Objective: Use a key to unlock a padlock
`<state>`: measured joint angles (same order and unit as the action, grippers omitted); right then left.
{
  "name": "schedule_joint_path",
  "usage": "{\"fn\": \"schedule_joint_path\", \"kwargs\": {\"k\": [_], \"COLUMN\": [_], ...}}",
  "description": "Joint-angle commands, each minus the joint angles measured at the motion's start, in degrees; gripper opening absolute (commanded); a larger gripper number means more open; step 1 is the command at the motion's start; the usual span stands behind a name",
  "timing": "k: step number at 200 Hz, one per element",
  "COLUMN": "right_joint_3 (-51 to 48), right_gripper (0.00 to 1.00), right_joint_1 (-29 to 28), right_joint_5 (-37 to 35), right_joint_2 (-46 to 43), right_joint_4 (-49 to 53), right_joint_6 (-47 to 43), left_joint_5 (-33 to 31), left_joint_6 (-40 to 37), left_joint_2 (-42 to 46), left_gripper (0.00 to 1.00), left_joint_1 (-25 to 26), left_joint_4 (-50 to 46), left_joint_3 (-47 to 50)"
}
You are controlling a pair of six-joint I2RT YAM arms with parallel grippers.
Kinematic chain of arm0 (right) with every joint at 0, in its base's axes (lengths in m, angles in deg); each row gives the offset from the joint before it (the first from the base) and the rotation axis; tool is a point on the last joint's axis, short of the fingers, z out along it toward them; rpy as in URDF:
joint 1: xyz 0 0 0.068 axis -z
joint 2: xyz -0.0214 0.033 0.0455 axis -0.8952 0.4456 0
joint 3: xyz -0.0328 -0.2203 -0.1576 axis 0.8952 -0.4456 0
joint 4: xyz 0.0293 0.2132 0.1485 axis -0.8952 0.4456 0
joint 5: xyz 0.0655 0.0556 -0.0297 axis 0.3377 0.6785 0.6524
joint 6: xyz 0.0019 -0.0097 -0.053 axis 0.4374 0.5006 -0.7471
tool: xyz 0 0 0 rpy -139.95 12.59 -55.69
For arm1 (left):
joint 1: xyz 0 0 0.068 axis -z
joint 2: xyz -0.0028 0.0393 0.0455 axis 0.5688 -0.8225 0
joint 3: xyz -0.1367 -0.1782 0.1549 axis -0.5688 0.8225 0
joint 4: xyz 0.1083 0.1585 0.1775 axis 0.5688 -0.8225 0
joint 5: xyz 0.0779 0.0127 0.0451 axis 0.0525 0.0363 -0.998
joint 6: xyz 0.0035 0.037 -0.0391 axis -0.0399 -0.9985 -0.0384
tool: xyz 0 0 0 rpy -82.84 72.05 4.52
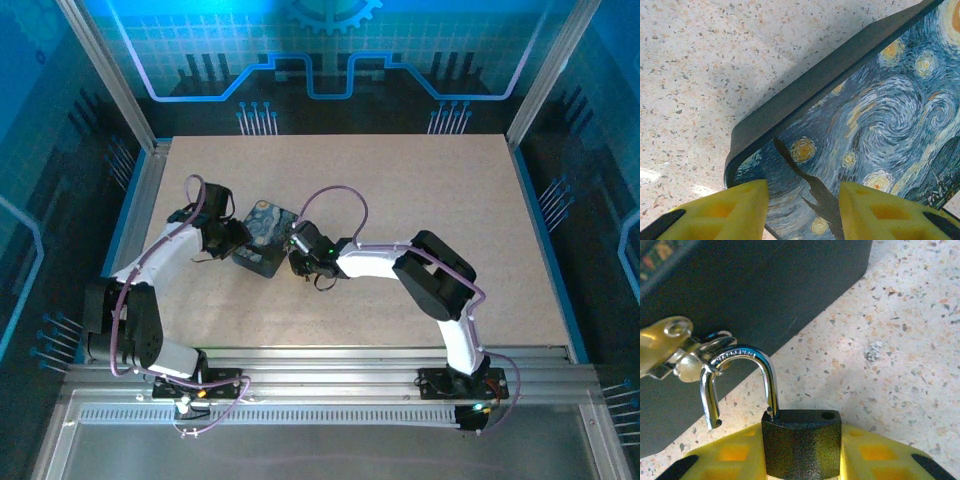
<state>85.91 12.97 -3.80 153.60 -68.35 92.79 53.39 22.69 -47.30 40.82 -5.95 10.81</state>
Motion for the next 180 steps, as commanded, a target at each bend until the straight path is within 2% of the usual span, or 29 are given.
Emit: {"fn": "schedule_joint_path", "kwargs": {"k": [1, 40, 67, 104, 151, 180], "right_joint_3": [-5.1, -11.3, -13.4, -15.3, -18.3, -16.7], "right_gripper": [0.27, 0.24, 0.23, 0.20, 0.19, 0.19], "right_joint_1": [0.8, 3.9, 4.7, 5.1, 5.4, 6.3], "right_joint_5": [1.4, 9.3, 11.5, 10.9, 6.6, 5.4], "right_joint_2": [0.0, -5.6, -7.0, -5.2, -4.3, -3.2], "right_joint_4": [-4.3, -14.6, -20.9, -30.3, -42.8, -43.4], "right_joint_6": [1.1, 5.2, 10.6, 19.9, 29.1, 32.9], "left_joint_5": [-0.2, 1.7, 2.4, 2.0, 1.4, 1.6], "left_joint_6": [1.3, 2.7, 3.7, 4.9, 6.1, 6.4], "left_joint_2": [1.4, 1.9, 2.5, 2.4, 3.2, 2.8], "left_gripper": [0.42, 0.41, 0.41, 0.41, 0.40, 0.40], "left_joint_1": [-0.3, -0.2, 0.4, 2.3, 3.1, 3.1], "left_joint_4": [-3.6, -3.0, -2.5, -2.9, -3.5, -3.5], "left_joint_3": [1.4, 3.3, 4.4, 4.4, 5.0, 5.0]}}
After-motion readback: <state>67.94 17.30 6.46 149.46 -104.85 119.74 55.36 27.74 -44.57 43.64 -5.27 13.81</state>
